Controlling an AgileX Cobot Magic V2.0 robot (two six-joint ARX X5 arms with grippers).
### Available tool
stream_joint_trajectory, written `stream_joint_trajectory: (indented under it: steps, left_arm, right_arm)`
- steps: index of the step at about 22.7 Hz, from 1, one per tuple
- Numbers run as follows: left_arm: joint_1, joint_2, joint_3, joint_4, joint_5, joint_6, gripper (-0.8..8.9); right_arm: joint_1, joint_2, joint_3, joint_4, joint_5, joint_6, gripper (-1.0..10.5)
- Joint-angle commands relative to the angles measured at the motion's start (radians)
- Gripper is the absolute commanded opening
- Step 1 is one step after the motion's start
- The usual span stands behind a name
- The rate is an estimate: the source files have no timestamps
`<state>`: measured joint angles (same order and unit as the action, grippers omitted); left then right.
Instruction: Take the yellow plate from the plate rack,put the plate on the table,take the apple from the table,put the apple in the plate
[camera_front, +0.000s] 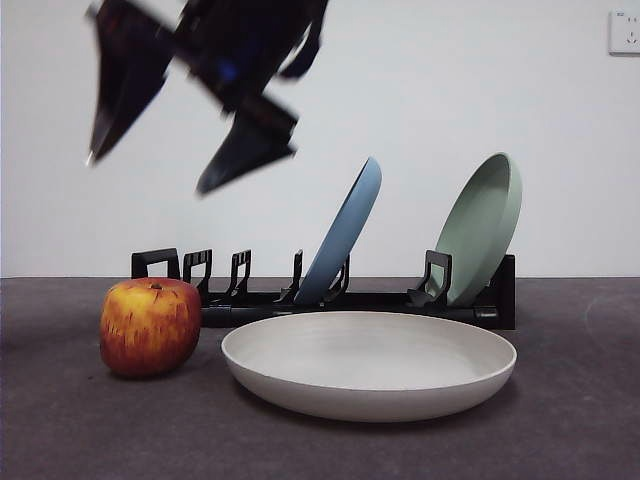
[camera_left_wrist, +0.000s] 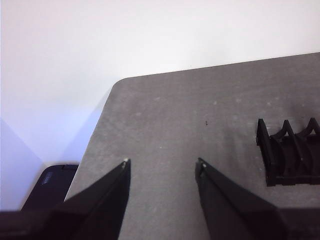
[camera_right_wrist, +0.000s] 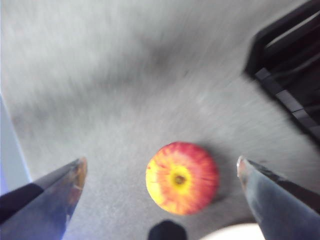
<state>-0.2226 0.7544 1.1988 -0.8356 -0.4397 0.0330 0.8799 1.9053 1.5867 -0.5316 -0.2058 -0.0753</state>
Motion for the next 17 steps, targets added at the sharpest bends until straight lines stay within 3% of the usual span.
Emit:
stream_joint_trajectory:
  steps: [1, 12, 17]
  left_arm:
    - [0.003, -0.001, -0.001, -0.02, 0.001, -0.004, 2.2]
    - [0.002, -0.001, -0.001, -0.057, 0.004, -0.007, 2.2]
    - [0.002, -0.001, -0.001, -0.059, 0.004, -0.006, 2.2]
  right_arm:
    - [0.01, 0.061, 0.003, 0.037, 0.007, -0.013, 5.1]
    - [0.02, 0.241, 0.002, 0.098, 0.029, -0.028, 4.9]
    - [0.021, 0.253, 0.002, 0.097, 0.03, -0.028, 0.3]
